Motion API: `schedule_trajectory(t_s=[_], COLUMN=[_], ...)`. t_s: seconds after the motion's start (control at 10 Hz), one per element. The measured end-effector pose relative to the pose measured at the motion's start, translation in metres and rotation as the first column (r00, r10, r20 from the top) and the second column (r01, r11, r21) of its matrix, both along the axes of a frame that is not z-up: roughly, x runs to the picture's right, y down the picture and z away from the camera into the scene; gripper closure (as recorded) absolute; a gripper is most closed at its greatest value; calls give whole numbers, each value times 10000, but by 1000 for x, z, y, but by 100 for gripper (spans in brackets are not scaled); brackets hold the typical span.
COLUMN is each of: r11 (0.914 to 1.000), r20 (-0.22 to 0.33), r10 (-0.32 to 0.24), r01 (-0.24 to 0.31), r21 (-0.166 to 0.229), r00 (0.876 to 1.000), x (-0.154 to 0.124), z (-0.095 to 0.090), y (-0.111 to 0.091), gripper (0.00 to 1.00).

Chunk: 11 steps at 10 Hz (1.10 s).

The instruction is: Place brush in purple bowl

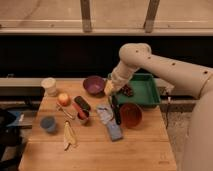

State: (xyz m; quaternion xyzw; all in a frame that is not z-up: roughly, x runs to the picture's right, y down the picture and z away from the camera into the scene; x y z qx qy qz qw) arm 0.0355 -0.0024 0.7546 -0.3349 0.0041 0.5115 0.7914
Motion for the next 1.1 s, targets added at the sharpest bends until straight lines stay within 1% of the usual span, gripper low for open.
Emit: schedule_trajectory(t_s=[0.2, 0.4, 0.5, 0.6, 0.7, 0.8, 0.9, 1.0, 1.1], r11=[9989, 9959, 9926, 9895, 9840, 9739, 9658, 9569, 9499], r20=[496, 800, 818, 680, 489, 45, -228, -443, -496], r10=[-438, -901, -1217, -1443, -1780, -2269, -2576, -2884, -3105], r01=[429, 891, 1210, 1439, 1778, 2269, 2581, 2896, 3119], r21=[187, 157, 138, 105, 83, 124, 236, 211, 224], r00=[9978, 9927, 9892, 9872, 9828, 9739, 9660, 9565, 9493], x=[-35, -60, -68, -67, -68, -65, -68, -64, -58], z=[10, 21, 28, 32, 34, 38, 37, 39, 42], y=[-11, -17, -23, -26, -29, -36, -42, -48, -57], gripper=[100, 100, 100, 100, 100, 100, 100, 100, 100])
